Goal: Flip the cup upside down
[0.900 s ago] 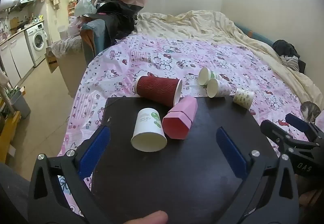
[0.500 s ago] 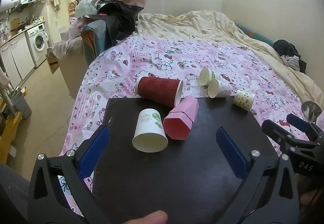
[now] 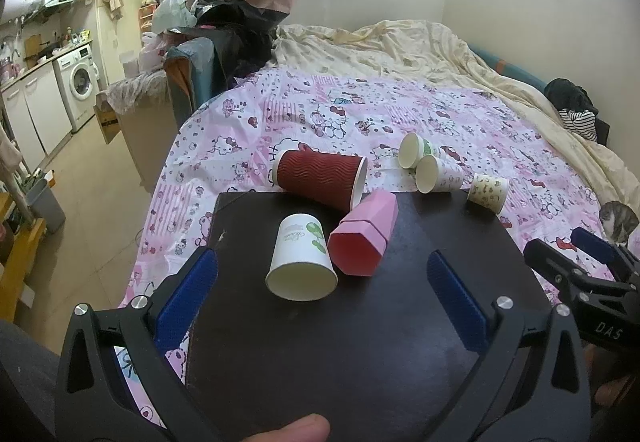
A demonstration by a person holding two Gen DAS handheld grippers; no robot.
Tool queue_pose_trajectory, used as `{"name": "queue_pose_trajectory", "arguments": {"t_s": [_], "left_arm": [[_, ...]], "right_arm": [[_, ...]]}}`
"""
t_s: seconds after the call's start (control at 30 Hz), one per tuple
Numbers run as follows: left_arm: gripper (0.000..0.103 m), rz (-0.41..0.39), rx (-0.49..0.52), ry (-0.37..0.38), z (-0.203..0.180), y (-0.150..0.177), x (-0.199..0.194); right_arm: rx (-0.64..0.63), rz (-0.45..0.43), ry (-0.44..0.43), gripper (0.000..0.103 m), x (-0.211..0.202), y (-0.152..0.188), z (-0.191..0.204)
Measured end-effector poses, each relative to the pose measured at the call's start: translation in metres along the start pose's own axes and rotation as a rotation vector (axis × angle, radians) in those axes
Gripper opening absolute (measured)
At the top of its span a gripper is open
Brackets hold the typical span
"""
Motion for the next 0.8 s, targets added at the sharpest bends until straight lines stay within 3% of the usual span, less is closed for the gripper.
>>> {"name": "queue_pose_trajectory", "arguments": {"t_s": [0.8], "left_arm": [[0.103, -0.003, 0.003, -0.003, -0.0026, 0.0003, -0.0011]], "right_arm": [[-0.005, -0.005, 0.006, 0.103, -0.0004, 0.0013, 0.0029]]}}
Point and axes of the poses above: each gripper's, at about its wrist camera, not at the fingertips, and x roughly the way its jaws point, z to its left, y to its underside, the point moved 4 cm from there along x, roughly the way its jaws point, and after that the axes turned 14 degrees about z, right-handed, at the moved point
